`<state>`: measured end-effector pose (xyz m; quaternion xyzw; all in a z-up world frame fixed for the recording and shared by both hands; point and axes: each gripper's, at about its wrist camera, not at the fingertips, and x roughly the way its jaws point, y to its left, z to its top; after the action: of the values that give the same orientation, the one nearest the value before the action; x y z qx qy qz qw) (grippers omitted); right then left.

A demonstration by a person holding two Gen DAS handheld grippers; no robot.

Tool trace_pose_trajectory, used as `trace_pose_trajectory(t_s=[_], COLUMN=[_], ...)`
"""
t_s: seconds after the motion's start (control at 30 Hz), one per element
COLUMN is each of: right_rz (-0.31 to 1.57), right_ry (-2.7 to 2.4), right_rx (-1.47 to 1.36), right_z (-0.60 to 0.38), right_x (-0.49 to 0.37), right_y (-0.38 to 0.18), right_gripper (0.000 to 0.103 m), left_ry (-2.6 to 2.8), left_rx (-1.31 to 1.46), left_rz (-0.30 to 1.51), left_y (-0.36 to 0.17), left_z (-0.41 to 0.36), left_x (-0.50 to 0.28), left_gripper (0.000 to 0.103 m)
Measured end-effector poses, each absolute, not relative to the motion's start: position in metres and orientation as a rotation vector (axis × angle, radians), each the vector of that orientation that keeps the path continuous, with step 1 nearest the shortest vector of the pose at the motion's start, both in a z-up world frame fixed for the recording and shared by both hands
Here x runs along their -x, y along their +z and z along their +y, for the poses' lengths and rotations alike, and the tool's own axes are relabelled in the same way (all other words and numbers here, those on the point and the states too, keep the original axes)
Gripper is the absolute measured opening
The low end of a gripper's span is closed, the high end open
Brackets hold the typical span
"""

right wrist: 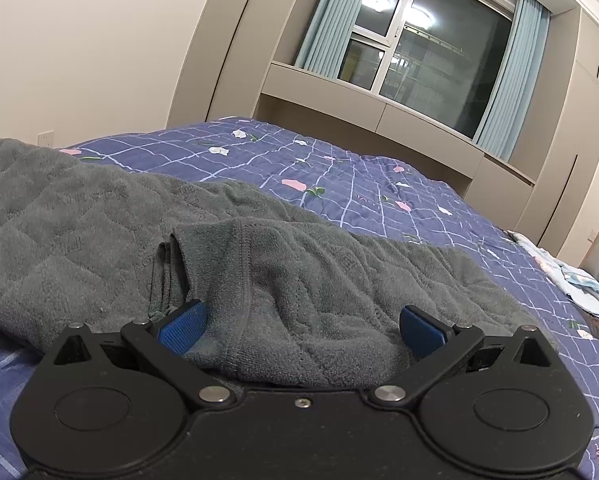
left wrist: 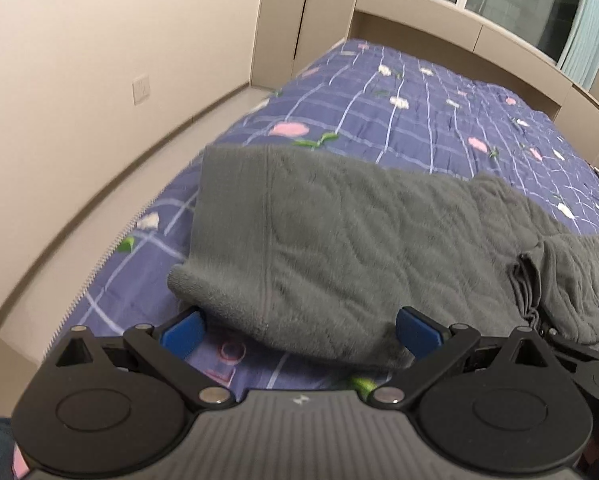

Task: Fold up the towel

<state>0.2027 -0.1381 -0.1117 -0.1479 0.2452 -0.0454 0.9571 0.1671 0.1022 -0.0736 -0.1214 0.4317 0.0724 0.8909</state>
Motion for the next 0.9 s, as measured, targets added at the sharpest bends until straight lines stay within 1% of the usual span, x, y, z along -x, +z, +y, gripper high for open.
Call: trace_pose_trajectory(t_s=[0.27,0.57,0.7,0.9], right_rz=[0.496,0.495,0.494,0.494], right_ry=[-0.090,-0.082,-0.080,-0.079], right_rx=[0.288,0.265,0.258,0.256], right_z=[-0.138,-0.142,-0.143,-0.143], right_x=[-0.203,-0.203,-0.202,-0.203], right_y=[-0.112,-0.111,-0.112,-0.112], right_gripper=[0.103,0.103,0.103,0.103], left_ry=[0.165,0.180,0.254,0.353], left_rx=[0.337,0.340,0.365,0.321], left_rz=[0.956,0.974,0.914,0.856], left_y=[-0.082,-0.088,-0.097,-0.101], left_z=[0.119,0.118,0.114,0.094], left_x=[-0.164,-0.166,-0.167,-0.164], left_gripper=[0.102,0.103,0.103,0.103])
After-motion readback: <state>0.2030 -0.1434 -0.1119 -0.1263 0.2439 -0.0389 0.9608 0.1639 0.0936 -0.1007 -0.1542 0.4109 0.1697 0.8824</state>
